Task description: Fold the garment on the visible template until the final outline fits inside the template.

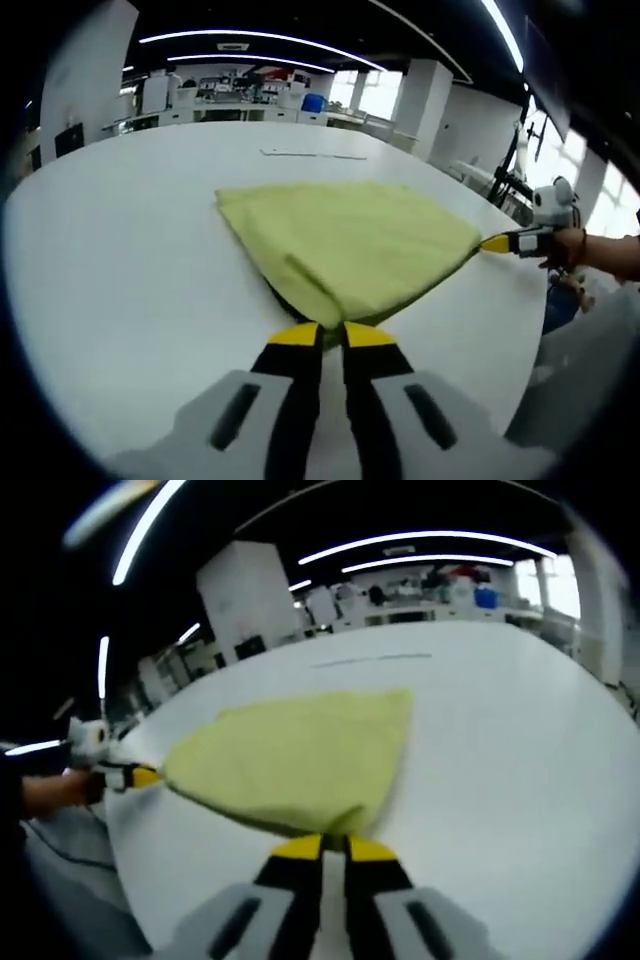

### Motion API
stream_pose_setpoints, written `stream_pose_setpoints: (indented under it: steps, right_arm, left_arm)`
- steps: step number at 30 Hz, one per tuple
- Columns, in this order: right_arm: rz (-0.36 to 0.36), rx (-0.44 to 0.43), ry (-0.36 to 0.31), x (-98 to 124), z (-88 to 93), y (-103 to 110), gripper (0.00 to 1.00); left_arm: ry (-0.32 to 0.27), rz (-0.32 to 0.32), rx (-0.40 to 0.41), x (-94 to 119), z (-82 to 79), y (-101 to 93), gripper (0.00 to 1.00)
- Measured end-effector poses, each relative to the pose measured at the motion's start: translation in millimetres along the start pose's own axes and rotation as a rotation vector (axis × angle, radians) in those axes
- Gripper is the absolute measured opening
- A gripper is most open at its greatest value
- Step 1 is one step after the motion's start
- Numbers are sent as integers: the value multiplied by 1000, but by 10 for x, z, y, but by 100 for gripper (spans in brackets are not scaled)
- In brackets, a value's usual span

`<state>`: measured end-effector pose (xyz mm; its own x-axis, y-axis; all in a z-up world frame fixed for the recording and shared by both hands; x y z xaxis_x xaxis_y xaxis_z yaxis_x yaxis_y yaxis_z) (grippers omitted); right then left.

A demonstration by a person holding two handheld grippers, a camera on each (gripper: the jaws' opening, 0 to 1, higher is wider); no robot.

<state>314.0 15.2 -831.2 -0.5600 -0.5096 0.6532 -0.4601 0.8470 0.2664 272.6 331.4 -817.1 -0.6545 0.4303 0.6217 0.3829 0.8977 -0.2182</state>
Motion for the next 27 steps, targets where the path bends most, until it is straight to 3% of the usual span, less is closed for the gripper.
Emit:
stream_pose_setpoints:
  steps: [16,27]
  right_arm:
    - [22,76,11,61,-20,-53,0]
    - [58,109,19,156,-78,-175,0]
  left_arm:
    - [-3,-5,-7,89,-25,60,0]
    - [5,-35,-29,208,-19,239,0]
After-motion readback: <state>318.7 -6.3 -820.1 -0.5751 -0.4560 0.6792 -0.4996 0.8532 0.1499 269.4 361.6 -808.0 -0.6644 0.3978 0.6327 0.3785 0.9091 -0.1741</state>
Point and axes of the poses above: the point that each gripper's makers call its tool centre point, and the gripper's own axes: x roughly backward along the fingers, y roughly to its left, z roughly out of its underside, the point moved 2 cm from there along x, roughly backward along the fingers, and after that the axes turned 7 degrees about y, right-handed, at the moved point
